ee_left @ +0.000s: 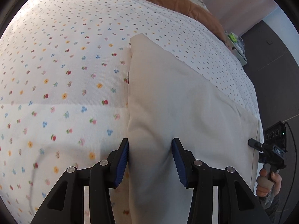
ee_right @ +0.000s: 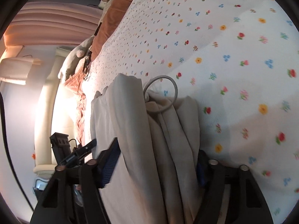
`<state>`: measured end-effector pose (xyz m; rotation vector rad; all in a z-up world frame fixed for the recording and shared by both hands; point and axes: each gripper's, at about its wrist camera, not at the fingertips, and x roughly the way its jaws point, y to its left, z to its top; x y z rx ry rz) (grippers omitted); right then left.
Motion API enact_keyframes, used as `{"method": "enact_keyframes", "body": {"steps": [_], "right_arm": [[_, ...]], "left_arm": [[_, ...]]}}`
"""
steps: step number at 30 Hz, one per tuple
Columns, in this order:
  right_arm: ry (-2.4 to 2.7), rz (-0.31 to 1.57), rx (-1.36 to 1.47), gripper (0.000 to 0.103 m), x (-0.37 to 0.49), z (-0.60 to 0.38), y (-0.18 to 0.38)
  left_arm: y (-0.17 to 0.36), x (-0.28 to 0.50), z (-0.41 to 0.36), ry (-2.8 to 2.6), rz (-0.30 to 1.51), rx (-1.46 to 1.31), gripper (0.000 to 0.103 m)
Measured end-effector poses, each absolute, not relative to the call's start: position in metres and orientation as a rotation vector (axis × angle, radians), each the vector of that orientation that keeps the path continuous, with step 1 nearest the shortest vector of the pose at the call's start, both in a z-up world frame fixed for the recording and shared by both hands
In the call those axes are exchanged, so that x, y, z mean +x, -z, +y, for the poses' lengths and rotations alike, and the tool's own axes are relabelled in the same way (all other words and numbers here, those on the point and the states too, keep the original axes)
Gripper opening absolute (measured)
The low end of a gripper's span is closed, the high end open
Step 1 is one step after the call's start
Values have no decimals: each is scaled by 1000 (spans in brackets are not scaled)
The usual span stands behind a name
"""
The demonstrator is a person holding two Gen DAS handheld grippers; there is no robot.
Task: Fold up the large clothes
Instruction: 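Lift the folded jacket off the bed with both grippers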
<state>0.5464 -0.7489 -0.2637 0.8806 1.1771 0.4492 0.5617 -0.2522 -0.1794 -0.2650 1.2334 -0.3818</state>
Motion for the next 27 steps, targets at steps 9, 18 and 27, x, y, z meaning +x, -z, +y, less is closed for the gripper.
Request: {"method": "enact_keyframes", "body": {"steps": [9, 18, 27], "right_arm": [[-435, 1127, 799, 16, 537, -738, 239], [-473, 988, 714, 14, 510, -709, 176], [-512, 867, 632, 14, 463, -677, 111]], "left_arm": [[170, 563, -263, 358, 1192, -226, 35], [130, 544, -258, 407, 1083, -238, 23], [70, 501, -241, 444, 944, -269, 21]]}}
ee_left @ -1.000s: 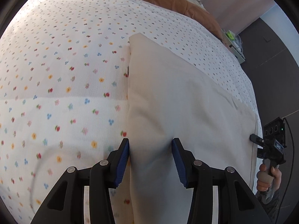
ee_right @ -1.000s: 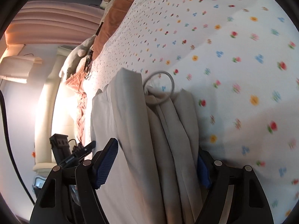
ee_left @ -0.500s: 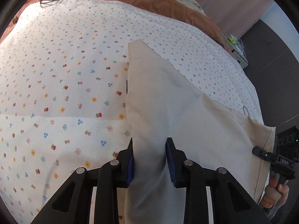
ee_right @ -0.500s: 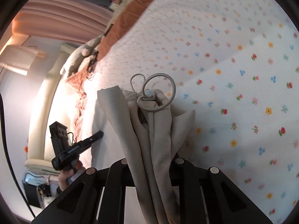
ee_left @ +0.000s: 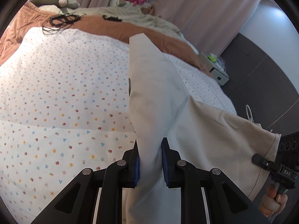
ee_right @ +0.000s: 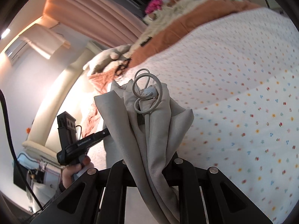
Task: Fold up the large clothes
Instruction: 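Lift the folded jacket off the bed with both grippers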
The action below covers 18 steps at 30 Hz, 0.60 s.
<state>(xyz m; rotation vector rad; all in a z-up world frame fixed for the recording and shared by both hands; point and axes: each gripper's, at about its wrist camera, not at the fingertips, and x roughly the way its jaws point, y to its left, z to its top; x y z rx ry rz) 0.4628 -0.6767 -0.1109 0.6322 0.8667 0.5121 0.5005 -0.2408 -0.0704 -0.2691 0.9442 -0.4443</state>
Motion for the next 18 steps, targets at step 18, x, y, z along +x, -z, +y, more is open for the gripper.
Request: {"method": "enact_keyframes", "body": {"steps": [18], "right_arm": [[-588, 697, 481, 14, 369, -614, -5]], "left_arm": [[-27, 403, -175, 453, 739, -356, 19]]}}
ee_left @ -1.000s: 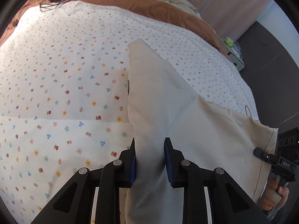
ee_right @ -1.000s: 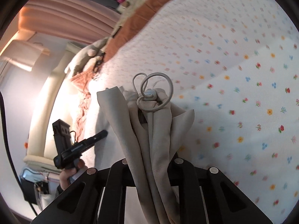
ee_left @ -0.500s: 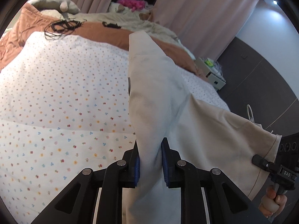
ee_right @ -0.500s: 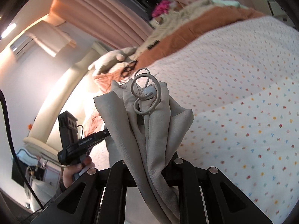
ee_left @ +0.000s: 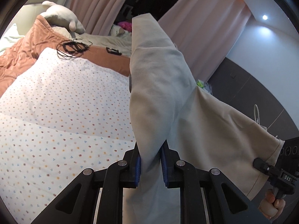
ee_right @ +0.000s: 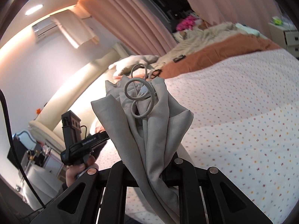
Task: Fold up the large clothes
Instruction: 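Lift the folded jacket off the bed with both grippers, then carry the lifted jacket with both grippers toward the clothes stack by the headboard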
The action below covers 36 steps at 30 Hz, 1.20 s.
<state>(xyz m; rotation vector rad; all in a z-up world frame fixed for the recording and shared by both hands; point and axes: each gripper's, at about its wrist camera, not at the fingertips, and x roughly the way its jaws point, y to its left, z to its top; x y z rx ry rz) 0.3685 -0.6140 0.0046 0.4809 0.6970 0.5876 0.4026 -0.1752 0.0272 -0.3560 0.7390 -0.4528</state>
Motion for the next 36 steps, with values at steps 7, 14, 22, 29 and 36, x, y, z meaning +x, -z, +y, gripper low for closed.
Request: {"method": "enact_keyframes", "body": {"steps": [7, 14, 22, 29, 36], "right_arm": [[-660, 635, 415, 14, 340, -573, -50], [-757, 584, 386, 14, 326, -525, -75], [-868, 568, 372, 14, 313, -463, -88], [-941, 566, 349, 14, 297, -408, -104], [-1008, 560, 294, 14, 278, -349, -119]], "left_arm": [[-77, 363, -134, 415, 643, -346, 18], [-119, 332, -83, 347, 571, -335, 18], [-145, 295, -25, 263, 516, -343, 17], [-157, 264, 24, 203, 489, -357, 17], [-169, 247, 74, 162, 455, -368, 16]]}}
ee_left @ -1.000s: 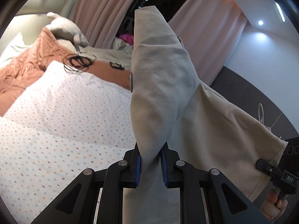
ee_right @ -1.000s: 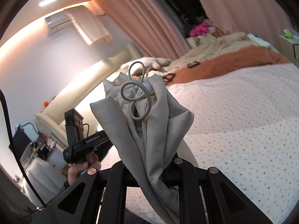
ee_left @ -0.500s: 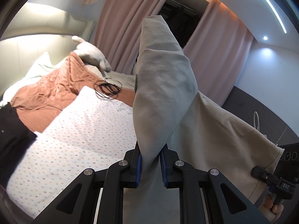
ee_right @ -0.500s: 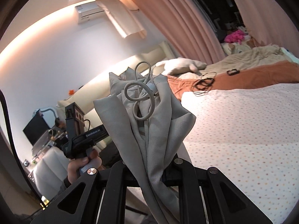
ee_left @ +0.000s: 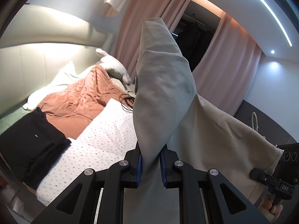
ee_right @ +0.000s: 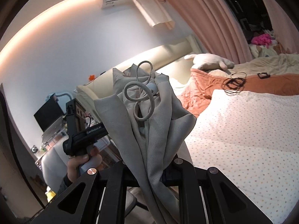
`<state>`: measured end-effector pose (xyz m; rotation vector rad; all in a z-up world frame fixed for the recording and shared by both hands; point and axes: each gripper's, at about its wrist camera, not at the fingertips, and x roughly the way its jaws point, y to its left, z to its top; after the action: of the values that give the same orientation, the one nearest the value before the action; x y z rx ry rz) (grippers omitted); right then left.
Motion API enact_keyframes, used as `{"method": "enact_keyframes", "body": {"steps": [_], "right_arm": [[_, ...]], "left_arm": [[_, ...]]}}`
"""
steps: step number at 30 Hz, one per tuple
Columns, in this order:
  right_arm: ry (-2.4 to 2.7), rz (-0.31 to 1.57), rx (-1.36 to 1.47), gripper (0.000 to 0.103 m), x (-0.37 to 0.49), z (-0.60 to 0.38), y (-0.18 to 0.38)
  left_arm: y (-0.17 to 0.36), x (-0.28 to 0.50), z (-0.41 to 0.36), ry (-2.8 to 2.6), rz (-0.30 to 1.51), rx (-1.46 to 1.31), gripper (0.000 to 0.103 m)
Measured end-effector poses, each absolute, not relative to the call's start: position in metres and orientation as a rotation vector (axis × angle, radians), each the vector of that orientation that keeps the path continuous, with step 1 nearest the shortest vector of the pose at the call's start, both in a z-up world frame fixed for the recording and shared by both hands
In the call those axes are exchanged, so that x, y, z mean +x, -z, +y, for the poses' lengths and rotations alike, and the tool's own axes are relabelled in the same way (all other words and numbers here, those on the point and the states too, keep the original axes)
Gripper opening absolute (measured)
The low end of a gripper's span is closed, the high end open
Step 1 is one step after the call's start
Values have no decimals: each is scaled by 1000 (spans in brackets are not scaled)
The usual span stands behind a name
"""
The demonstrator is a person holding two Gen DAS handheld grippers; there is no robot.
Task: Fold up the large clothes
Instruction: 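Carry the lifted jacket with both grippers toward the clothes stack by the headboard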
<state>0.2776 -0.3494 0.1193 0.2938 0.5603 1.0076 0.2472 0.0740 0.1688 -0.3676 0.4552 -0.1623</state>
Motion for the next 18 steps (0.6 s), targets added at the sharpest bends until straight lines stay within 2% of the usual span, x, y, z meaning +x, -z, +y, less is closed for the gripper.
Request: {"method": "enact_keyframes", "body": {"steps": [18], "right_arm": [[-1232, 587, 209, 14, 265, -141, -135]], "left_arm": [[-193, 209, 239, -31, 367, -323, 15]]}}
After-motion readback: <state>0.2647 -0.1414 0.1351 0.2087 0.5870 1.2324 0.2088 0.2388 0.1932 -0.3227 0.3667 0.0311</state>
